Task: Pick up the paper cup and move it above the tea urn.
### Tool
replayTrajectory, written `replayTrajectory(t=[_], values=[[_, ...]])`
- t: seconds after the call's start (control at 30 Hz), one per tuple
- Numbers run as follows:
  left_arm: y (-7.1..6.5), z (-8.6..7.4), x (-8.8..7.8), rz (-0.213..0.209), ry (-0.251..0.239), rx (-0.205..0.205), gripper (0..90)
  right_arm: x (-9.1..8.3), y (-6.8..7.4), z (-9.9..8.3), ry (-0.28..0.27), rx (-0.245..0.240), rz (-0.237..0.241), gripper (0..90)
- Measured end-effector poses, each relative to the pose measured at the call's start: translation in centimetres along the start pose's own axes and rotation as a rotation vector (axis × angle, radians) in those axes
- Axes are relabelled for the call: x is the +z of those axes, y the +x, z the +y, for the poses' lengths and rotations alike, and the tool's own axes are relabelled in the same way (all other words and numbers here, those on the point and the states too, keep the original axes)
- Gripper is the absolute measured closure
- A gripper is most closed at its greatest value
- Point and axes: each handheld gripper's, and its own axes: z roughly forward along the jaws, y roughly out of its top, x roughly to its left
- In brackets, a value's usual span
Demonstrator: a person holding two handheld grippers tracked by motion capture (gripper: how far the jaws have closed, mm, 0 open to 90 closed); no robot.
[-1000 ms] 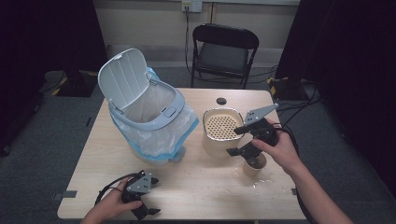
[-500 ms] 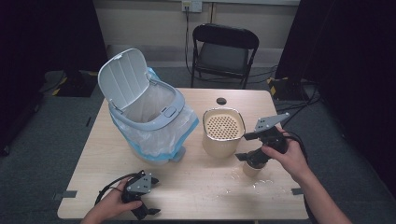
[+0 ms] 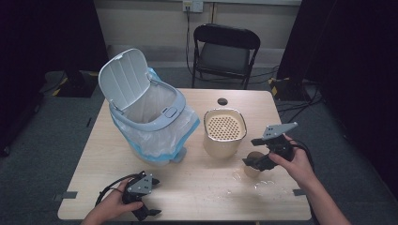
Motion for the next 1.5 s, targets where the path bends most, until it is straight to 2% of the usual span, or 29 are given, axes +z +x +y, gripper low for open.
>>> replayTrajectory(t=[0.33,0.53,0.9,1.5], values=[[0.0,0.0,0.0,0.0,0.001,0.002,0.0,-0.4,-0.5,-1.7,-0.005,0.042,-0.004,14.4],[0.0,0.0,0.0,0.0,0.001,0.003,0.0,-0.5,-0.8,-2.8,-0.018,0.052,-0.005,14.4],[0.0,0.0,0.0,0.0,0.001,0.002,0.0,-1.0,-1.2,-4.6,-0.01,0.064,-0.041,14.4],[0.0,0.0,0.0,0.0,0.001,0.002,0.0,-1.6,-1.4,-7.8,-0.036,0.079,-0.044,14.3]])
